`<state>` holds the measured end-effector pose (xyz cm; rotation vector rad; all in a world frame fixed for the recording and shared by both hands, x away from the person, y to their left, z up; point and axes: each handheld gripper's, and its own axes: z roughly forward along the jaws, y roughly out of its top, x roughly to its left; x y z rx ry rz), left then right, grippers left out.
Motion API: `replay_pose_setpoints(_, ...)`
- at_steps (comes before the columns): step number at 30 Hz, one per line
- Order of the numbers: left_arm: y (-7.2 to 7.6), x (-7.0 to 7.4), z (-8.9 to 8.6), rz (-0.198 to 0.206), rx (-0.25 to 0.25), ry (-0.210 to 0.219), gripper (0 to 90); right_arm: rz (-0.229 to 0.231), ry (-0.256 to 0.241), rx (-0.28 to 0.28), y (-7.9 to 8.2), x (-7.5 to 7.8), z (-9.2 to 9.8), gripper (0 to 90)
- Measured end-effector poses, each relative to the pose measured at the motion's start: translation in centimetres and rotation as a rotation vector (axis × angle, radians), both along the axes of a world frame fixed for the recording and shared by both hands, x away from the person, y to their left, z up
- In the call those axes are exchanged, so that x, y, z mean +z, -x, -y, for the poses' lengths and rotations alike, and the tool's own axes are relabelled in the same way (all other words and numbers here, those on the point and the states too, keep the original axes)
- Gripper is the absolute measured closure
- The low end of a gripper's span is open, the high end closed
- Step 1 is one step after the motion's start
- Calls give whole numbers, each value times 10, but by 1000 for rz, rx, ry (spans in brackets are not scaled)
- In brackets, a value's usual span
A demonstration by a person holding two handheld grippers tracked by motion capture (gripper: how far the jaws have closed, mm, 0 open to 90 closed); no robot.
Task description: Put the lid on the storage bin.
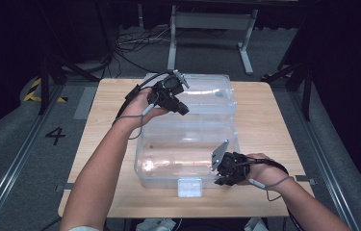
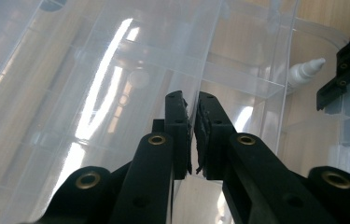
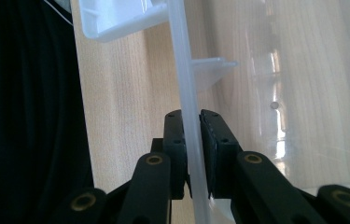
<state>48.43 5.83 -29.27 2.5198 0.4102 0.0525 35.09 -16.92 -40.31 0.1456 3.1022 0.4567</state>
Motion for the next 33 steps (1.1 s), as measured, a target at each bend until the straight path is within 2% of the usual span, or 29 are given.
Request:
replay_pose_setpoints(12, 21, 6, 0, 7, -40, -16, 855, 2, 2, 3, 0, 1, 0, 808)
replay_pose_setpoints(18, 31, 8, 2, 16, -42, -37, 857, -3, -1, 0, 0, 1, 0, 808)
replay_pose_setpoints(33, 60, 10, 10, 45, -88, -104, 866, 25, -6, -7, 4, 3, 2, 802)
